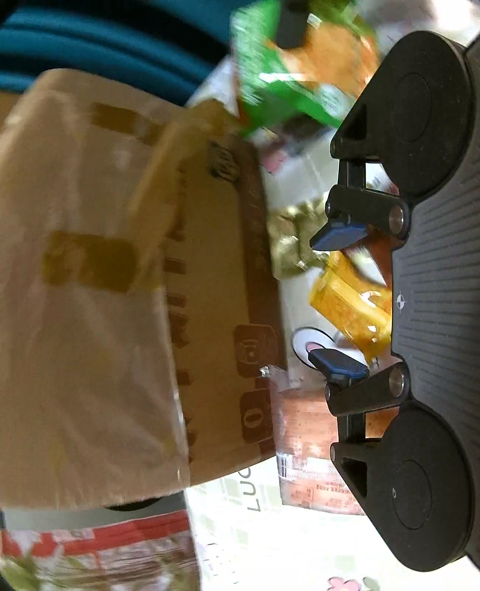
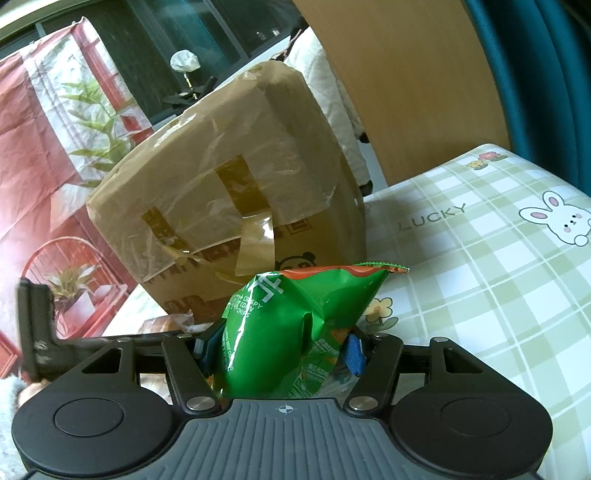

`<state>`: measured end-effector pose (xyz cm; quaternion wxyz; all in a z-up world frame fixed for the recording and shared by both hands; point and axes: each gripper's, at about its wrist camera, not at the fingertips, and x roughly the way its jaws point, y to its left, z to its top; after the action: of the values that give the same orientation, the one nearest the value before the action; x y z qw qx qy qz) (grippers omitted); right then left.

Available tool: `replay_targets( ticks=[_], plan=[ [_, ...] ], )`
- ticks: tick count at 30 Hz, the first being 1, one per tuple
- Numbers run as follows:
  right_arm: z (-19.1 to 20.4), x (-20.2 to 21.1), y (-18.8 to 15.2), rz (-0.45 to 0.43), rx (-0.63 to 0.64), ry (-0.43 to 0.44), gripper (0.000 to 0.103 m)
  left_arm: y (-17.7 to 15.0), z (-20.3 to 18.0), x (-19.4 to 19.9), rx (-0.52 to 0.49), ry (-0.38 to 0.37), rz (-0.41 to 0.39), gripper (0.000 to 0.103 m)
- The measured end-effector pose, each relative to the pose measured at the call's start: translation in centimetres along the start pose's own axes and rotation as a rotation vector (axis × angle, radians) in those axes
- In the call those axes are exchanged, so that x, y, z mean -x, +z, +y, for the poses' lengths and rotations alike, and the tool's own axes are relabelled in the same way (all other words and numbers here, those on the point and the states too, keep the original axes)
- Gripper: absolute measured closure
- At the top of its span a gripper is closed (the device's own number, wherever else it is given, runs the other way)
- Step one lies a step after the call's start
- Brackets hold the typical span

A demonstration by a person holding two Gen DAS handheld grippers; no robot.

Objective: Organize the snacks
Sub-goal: 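Grasp the green chip bag with the right gripper while the left gripper approaches the yellow packet, then carry the chip bag and yellow packet over the box and open both grippers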

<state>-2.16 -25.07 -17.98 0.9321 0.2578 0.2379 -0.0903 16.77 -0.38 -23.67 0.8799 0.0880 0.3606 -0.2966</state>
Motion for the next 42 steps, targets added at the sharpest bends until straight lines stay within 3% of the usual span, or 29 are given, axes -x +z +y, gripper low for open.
replay_targets(
  ticks=[3, 7, 10, 12, 16, 20, 30, 34, 42],
  plan=[
    [-0.2, 0.1, 0.1, -0.002, -0.001, 0.000, 0.044, -1.0, -0.4, 0.0, -0.041, -0.018, 0.006, 0.042],
    [-0.4, -0.1, 0.0, 0.002, -0.008, -0.003, 0.044, -1.6, -1.0, -0.1, -0.113, 0.028, 0.016, 0.042],
    [-0.2, -0.3, -0.2, 0.008, -0.002, 0.002, 0.044, -1.4, -0.6, -0.4, -0.083, 0.044, 0.028, 0.044],
    [-0.2, -0.4, -0.2, 0.013, 0.001, 0.003, 0.044, -1.3, -0.3, -0.5, -0.068, 0.056, 0.028, 0.062],
    [-0.4, -0.2, -0.2, 0.016, 0.005, -0.003, 0.044, -1.8, 0.0, 0.3, -0.051, 0.051, 0.022, 0.065],
    [-0.2, -0.1, -0.2, 0.019, 0.019, -0.003, 0.044, -2.3, 0.3, 1.7, 0.028, 0.057, -0.005, 0.069],
    [1.4, 1.2, 0.3, 0.002, 0.097, 0.002, 0.044, -3.0, -0.2, 7.7, 0.096, 0.045, -0.140, 0.069],
    [1.9, 2.5, 0.8, -0.019, 0.115, 0.004, 0.044, -2.5, -0.7, 10.5, 0.071, 0.042, -0.191, 0.069],
    [4.2, 7.0, 4.4, -0.172, 0.158, 0.041, 0.044, 1.8, -0.6, 16.5, 0.049, 0.045, -0.360, 0.069]
  ],
)
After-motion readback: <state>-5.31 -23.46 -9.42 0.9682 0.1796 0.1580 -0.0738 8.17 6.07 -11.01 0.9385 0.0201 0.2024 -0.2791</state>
